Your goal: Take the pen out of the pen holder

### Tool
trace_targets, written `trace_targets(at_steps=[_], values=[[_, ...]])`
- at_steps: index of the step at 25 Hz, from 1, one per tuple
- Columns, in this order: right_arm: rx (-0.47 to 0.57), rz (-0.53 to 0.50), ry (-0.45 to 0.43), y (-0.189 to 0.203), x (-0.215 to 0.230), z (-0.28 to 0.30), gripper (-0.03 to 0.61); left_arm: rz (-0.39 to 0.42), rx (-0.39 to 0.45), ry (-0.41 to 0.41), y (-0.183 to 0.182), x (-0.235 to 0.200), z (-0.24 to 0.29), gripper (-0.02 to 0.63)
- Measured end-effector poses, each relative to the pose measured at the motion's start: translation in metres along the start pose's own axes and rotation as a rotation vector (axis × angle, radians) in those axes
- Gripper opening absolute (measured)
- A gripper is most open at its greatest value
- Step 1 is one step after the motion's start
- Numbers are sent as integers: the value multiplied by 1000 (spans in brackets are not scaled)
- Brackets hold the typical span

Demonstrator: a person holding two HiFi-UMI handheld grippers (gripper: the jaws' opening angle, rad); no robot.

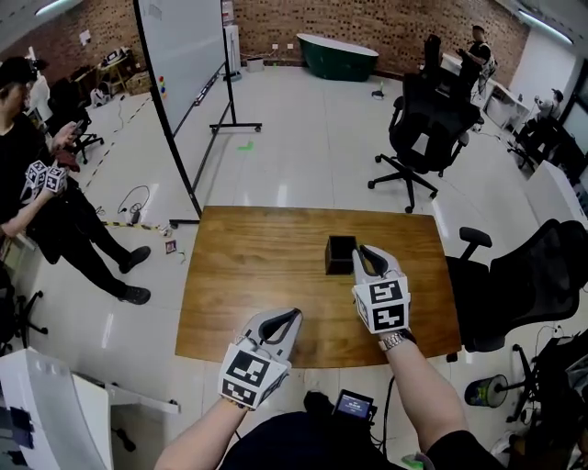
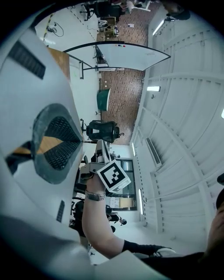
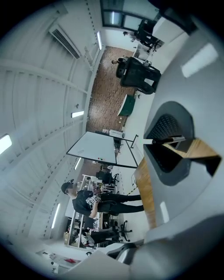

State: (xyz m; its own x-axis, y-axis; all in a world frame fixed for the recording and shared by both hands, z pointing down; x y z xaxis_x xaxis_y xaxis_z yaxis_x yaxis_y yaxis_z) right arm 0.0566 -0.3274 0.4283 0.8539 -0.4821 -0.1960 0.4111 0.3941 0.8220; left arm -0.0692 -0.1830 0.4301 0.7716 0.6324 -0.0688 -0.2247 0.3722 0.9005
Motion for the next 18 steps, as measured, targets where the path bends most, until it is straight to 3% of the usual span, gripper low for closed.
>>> trace_targets(at_steps=[9, 18], values=[[68, 13, 21, 5, -56, -116, 35, 47, 58, 29, 10, 46, -75, 5], [102, 17, -2, 32, -95, -202, 35, 61, 79, 77, 19, 96, -105, 5]])
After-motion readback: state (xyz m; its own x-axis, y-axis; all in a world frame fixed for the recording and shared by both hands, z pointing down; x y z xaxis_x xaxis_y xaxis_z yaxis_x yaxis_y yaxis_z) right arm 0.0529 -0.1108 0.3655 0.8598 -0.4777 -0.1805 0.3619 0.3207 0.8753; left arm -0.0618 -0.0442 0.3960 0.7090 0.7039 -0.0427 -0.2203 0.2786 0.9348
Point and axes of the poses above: the fingertips, and each gripper's own axes: z forward along the fingers, x to its right, y out of its underside, the point moved 1 cm from there along -z, backward along the fingers, and after that the axes turned 10 degrees about -x, right-handed, at the moved point
